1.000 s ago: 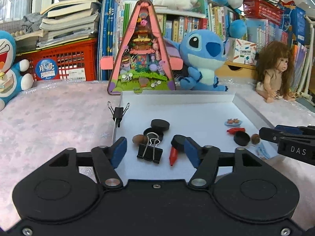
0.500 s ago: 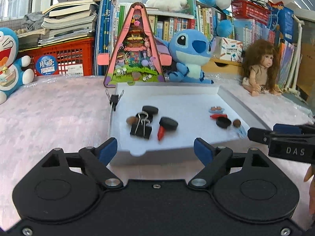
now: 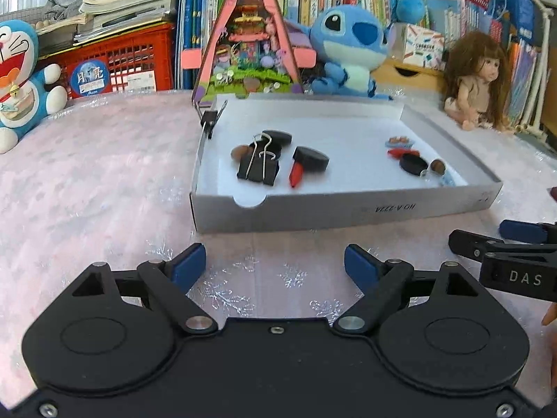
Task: Organize rigid objects
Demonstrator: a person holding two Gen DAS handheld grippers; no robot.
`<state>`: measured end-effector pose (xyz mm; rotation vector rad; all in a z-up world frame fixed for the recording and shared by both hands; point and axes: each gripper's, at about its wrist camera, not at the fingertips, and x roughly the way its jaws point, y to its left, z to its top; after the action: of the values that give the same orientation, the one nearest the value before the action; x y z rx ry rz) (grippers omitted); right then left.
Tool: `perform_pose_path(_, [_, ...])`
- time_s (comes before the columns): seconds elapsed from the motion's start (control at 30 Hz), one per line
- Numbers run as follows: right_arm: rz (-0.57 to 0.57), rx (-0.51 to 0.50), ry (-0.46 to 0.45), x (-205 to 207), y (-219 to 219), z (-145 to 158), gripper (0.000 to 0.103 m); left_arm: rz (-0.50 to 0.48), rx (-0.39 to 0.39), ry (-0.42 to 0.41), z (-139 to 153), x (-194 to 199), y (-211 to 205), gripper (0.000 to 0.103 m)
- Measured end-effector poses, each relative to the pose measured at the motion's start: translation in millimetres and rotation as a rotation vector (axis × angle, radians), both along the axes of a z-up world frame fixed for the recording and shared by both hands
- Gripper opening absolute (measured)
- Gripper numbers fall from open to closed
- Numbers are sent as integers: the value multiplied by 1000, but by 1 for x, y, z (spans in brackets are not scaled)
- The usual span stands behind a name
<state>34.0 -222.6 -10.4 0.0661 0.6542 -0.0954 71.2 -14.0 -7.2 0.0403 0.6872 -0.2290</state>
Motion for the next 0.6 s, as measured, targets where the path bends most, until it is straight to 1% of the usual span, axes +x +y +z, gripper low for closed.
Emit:
perform_pose_path(0.17, [11, -12, 1, 0, 3, -2, 93, 4, 19, -8, -4, 2, -5, 92])
perform_pose_path(0.23, [20, -13, 9, 1, 3, -3, 97, 12, 31, -14, -6, 2, -7, 96])
perform_pose_path(0.27, [28, -16, 20, 3, 4, -3, 102, 13, 38, -16, -7, 2, -8, 97])
perform_pose_path(0.33, [35, -20, 33, 6, 5, -3, 103, 6, 33, -7, -8, 6, -9, 103])
perform_pose_path(0.6, [16, -15, 29, 6, 4, -4, 103, 10, 32, -6, -9, 8, -10, 103])
